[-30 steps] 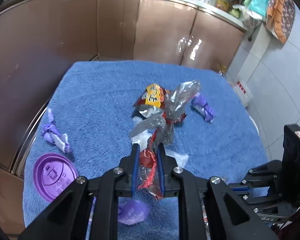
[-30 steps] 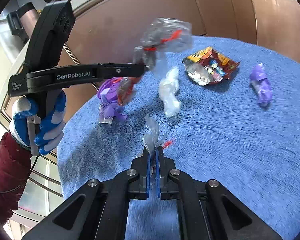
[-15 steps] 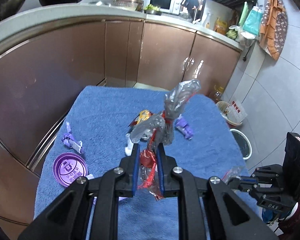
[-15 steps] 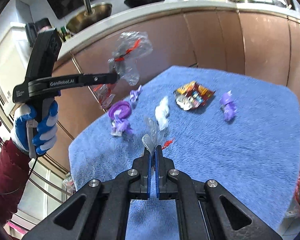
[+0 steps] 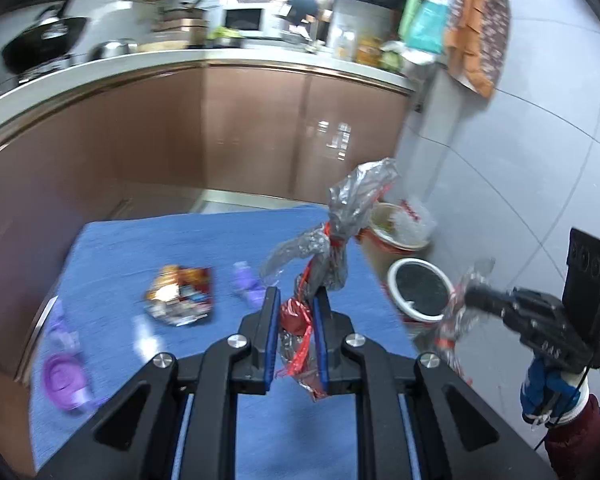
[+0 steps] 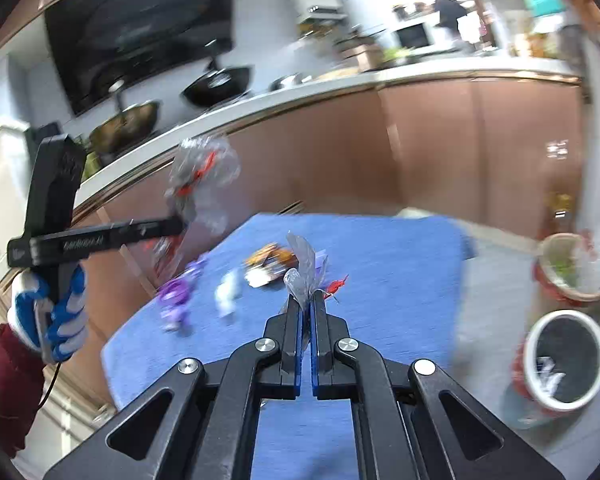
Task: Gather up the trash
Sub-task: 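Carry the plastic wrappers to the white bin and open both tools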
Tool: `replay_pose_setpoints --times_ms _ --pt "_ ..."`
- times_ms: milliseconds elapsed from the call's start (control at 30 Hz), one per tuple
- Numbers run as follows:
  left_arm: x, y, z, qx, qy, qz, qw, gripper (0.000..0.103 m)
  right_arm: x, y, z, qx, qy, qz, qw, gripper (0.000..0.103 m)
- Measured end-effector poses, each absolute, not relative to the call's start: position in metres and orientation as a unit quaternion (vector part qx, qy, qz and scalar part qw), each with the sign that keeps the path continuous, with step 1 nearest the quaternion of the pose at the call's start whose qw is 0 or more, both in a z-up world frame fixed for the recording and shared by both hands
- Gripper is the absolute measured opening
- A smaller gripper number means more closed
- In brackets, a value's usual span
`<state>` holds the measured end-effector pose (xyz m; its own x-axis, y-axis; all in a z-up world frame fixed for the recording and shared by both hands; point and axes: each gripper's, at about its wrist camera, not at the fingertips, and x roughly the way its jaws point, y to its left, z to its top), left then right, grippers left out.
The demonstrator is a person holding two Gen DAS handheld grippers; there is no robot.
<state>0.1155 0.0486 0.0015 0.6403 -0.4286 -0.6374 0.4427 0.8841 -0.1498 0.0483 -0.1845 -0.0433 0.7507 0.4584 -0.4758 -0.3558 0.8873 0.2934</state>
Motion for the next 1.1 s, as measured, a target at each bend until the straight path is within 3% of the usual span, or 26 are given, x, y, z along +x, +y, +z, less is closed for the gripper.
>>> replay_pose_setpoints --times_ms 300,600,933,1000,1100 --pt "0.173 -0.119 -0.038 0.049 0.391 -0.343 0.853 0.015 0.063 -0.313 -0.046 0.096 0.253 0.049 0.961 0.003" --pt "0.235 -0.290 -0.116 0.072 0.459 -0.406 0.787 0.015 0.113 -0.426 -0.102 0.096 0.285 -0.112 0.947 0.003" --pt "0.285 -0.397 -0.183 0.076 0.506 -0.415 0.752 0.018 0.177 -0.496 -0.162 0.090 0.333 -0.180 0.921 0.004" --pt "0.293 -0.411 -0.195 0.060 0.518 -0.418 0.744 0.019 0.187 -0.503 -0.171 0.089 0.339 -0.186 0.918 0.004" --pt "0.300 -0.423 -0.208 0.049 0.527 -0.418 0.738 0.037 0.200 -0.513 -0.183 0.088 0.349 -0.198 0.912 0.009"
